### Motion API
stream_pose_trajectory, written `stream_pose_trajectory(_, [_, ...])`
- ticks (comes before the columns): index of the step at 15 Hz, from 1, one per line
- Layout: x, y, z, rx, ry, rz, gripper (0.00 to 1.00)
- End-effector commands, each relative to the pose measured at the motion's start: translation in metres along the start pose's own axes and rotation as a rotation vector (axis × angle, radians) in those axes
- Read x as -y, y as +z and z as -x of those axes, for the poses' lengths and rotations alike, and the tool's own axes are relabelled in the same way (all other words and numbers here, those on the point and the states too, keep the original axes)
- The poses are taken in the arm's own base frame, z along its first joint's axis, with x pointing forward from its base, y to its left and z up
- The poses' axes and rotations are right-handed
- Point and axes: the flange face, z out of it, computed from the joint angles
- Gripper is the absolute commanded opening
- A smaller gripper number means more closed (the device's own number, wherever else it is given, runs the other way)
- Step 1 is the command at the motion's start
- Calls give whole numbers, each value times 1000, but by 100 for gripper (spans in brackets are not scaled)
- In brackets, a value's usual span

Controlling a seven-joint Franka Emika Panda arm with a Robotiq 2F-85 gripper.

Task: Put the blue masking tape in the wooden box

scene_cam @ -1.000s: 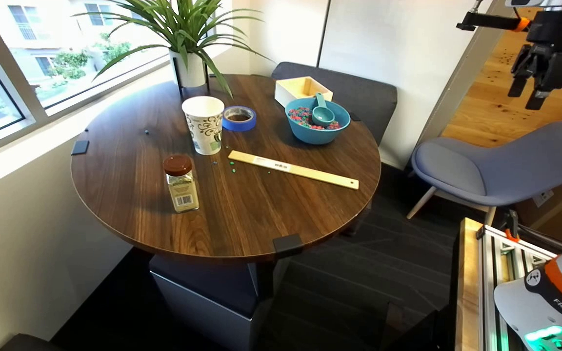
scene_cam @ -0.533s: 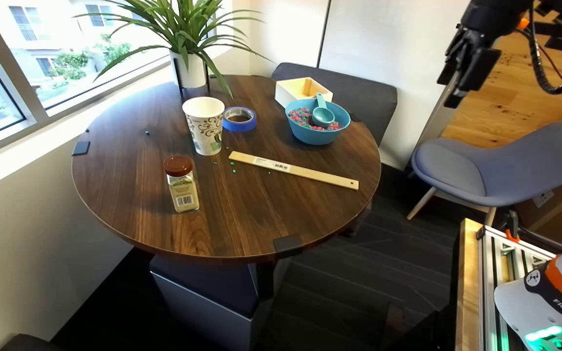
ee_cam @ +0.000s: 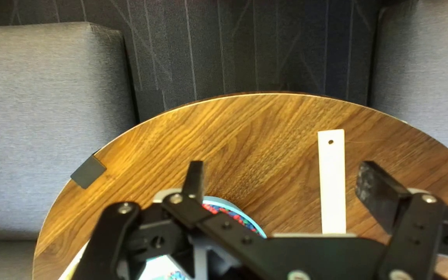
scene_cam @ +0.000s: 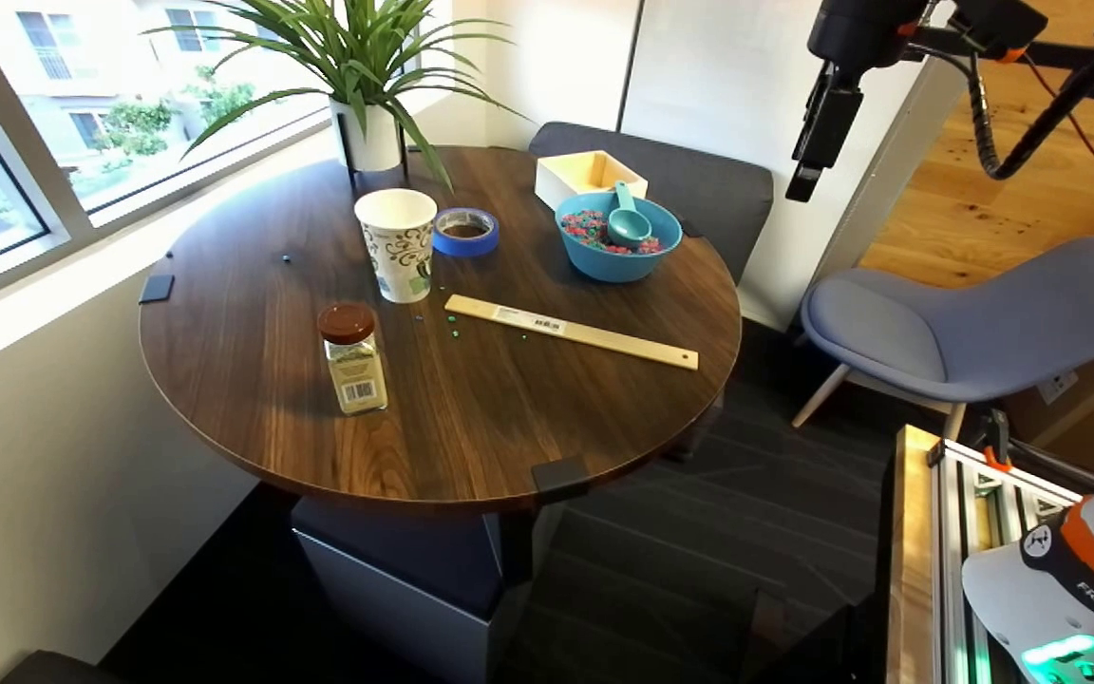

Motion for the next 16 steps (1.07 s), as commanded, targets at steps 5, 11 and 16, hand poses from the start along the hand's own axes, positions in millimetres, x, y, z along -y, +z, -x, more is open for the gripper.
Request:
stream_pose_trajectory(5, [36,4,-84,51,336,-8,100])
stream_pose_trajectory(11, [9,-3,-181,-34,658,-1,100])
stream_pose_trajectory(16, [-24,8,-244,-68,646,-138,100])
